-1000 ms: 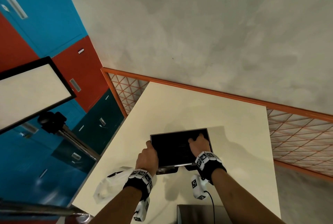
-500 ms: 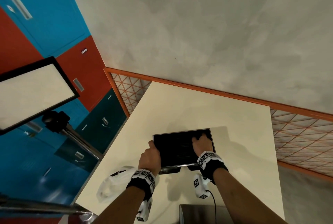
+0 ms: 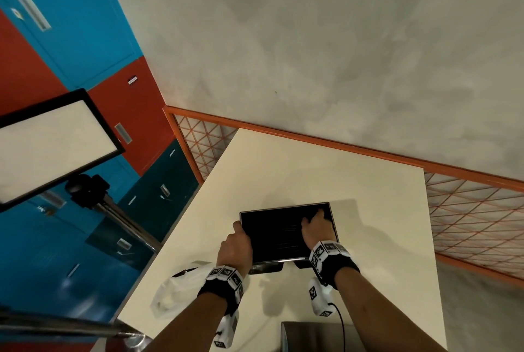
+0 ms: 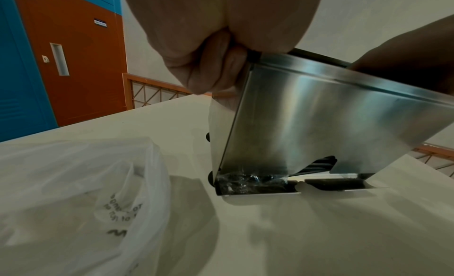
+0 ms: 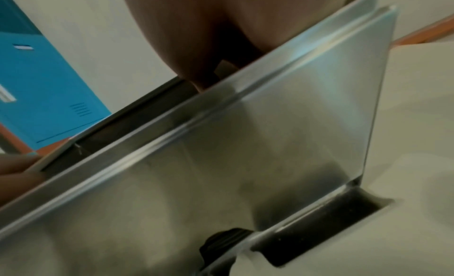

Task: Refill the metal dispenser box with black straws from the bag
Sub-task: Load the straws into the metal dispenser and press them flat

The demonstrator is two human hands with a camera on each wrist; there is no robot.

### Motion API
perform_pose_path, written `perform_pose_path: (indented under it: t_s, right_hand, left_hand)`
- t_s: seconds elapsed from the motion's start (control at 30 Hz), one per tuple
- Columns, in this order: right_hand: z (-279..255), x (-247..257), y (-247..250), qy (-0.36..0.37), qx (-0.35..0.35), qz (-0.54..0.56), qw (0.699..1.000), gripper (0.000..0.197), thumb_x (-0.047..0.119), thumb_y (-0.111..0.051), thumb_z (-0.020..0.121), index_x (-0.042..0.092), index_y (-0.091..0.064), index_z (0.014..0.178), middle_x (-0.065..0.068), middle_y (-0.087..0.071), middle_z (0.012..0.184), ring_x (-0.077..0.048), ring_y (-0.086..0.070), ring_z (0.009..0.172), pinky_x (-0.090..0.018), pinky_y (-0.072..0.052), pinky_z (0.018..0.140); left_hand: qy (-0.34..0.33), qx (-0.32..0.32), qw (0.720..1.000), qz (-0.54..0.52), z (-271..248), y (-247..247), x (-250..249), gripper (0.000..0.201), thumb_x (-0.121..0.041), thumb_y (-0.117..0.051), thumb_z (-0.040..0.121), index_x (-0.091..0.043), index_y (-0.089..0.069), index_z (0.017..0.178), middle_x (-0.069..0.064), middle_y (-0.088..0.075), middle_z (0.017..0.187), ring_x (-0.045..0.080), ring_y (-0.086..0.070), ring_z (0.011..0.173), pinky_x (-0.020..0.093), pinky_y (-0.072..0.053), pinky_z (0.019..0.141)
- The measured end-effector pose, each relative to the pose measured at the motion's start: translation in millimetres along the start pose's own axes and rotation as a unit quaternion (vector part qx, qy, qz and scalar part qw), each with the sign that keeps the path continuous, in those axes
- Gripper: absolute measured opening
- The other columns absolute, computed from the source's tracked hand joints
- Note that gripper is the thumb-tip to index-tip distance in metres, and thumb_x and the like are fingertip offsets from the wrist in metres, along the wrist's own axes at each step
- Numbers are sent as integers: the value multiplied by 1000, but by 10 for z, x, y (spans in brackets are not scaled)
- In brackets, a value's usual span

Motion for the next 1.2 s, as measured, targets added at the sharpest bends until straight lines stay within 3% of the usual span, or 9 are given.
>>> perform_pose_path:
  t_s: [0.1,0.23,0.37,0.5,0.67,0.9,1.07,1.2]
  right_hand:
    - [-7,38,5,2,21,-16,1000,52,30,-48,98,0,-36,138,-26,-54,130,-41,-58,112,-40,-48,85]
    - [-77,29,35,30,6,-96,995,51,31,-45,98,2,-31,138,-23,-53,127,-41,-59,109,-40,-48,81]
    - [-93,13,-9,17,21,-151,988,64,38,-41,100,2,-21,148,-24,-54,132,-39,-59,114,-41,-51,86]
    - [-65,57,29,11,21,-146,989,57,38,-41,100,1,-29,142,-23,-57,128,-38,-60,112,-40,-51,85]
    - [-127,2,-9,16,24,-178,984,66,43,-37,101,4,-17,150,-22,-55,131,-39,-58,114,-41,-50,87]
    - [-74,50,22,-33,49,-124,991,58,44,-35,102,4,-31,144,-24,-53,134,-41,-54,120,-42,-45,93]
    - [-114,18,22,-20,42,-131,990,61,43,-34,103,3,-25,148,-25,-54,132,-41,-56,116,-40,-47,88]
    - [-157,6,-26,-29,40,-134,990,64,46,-35,102,3,-23,148,-24,-54,132,-42,-55,119,-43,-46,92]
  left_hand:
    - [-5,0,1000,8,7,4,-2,22,-14,-34,99,-9,-38,120,17,-66,109,40,-65,98,44,-48,82]
    - [-2,6,1000,16,38,15,-16,24,-13,-35,99,-8,-39,123,18,-65,112,40,-64,101,44,-48,84]
    - [2,9,1000,12,40,37,-38,21,-12,-35,100,-8,-40,120,19,-64,112,40,-63,102,43,-46,83]
    - [10,13,1000,6,26,49,-44,21,-13,-33,101,-8,-40,120,19,-64,114,41,-62,105,45,-47,87]
    - [13,15,1000,-1,40,56,-45,23,-12,-33,100,-8,-40,121,20,-63,115,41,-62,105,46,-49,88]
    - [9,11,1000,-3,13,47,-33,22,-16,-34,101,-9,-40,121,18,-64,113,39,-63,102,45,-50,86]
    - [10,10,1000,-2,31,43,-28,22,-14,-34,101,-9,-39,122,18,-65,112,39,-63,102,44,-49,85]
    - [3,3,1000,6,7,19,-14,22,-13,-34,100,-9,-39,121,18,-65,111,40,-64,101,45,-50,85]
Point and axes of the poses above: each hand's wrist, its own z-axis towards the middle knuckle, its own y-axis out of the back of the hand, x = y × z, the point moved 5 cm from there along z, towards the middle knuckle
